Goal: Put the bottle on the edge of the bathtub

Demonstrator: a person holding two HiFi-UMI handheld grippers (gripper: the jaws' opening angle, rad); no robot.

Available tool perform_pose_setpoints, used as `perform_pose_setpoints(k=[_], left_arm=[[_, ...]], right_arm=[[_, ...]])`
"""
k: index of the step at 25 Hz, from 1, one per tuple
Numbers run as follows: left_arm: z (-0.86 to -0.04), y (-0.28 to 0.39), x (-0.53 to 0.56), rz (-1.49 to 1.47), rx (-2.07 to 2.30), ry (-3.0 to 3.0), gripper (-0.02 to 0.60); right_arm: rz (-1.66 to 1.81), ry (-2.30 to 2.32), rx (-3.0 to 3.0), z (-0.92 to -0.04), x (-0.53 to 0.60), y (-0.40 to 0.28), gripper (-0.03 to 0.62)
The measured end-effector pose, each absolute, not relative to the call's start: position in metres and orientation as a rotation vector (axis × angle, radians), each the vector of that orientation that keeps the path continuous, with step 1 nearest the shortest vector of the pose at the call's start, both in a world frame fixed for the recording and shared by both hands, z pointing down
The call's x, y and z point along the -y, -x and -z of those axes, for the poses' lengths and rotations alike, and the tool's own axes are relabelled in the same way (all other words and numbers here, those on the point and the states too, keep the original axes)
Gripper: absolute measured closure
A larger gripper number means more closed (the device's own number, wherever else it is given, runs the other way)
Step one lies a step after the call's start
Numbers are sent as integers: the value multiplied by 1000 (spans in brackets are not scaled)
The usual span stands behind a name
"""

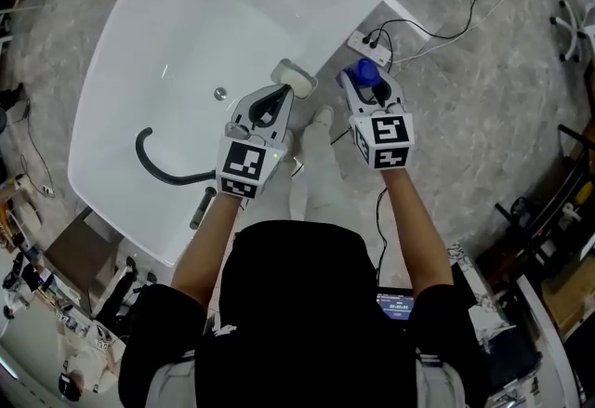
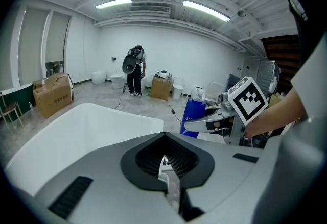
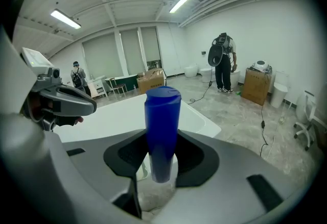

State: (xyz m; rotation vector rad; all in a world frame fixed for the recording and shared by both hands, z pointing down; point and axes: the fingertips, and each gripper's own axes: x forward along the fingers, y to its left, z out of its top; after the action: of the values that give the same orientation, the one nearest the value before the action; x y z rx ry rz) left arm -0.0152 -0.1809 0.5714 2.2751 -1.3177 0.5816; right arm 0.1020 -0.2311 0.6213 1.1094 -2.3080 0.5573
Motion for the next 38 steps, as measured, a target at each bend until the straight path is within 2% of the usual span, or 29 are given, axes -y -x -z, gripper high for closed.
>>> perform_pose_setpoints(k=[12, 38], left_arm=[[-619, 20, 176, -600, 1340, -2190, 571], [-667, 52, 186, -615, 1381, -2089, 571]], right_arm=[[-545, -1001, 2316, -689, 254, -81, 430], [-402, -914, 2361, -744, 304, -33, 430]])
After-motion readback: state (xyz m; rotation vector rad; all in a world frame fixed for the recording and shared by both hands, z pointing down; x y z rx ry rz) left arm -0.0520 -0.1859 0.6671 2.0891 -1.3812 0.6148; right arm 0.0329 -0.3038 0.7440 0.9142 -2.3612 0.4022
